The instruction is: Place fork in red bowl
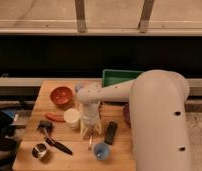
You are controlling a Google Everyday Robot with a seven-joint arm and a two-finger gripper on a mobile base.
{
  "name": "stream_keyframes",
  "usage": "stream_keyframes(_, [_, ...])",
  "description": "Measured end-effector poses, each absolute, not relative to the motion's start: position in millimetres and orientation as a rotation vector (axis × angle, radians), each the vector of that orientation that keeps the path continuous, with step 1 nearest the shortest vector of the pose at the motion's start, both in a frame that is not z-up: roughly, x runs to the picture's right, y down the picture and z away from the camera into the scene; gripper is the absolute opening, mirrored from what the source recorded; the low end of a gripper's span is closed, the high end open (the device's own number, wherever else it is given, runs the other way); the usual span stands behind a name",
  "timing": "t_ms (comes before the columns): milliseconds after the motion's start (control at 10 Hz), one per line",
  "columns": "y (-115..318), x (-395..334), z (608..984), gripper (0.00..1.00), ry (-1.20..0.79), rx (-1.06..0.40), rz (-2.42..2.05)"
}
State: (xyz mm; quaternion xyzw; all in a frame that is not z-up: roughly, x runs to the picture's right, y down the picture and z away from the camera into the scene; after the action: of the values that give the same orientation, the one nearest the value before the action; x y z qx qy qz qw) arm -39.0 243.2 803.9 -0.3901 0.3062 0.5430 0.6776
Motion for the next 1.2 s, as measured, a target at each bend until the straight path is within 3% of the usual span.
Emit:
stream_keyframes(300, [236,-39,812,0.29,0.759,-0.768,1.215])
stream_keyframes(500, [241,-44,817,0.08,0.772,-0.771,1.212])
stream_keyframes(600, [242,-43,819,0.02,0.778,-0.775,1.216])
stream_keyframes(1200, [228,-32,815,0.0,0.752,-0.759,1.253])
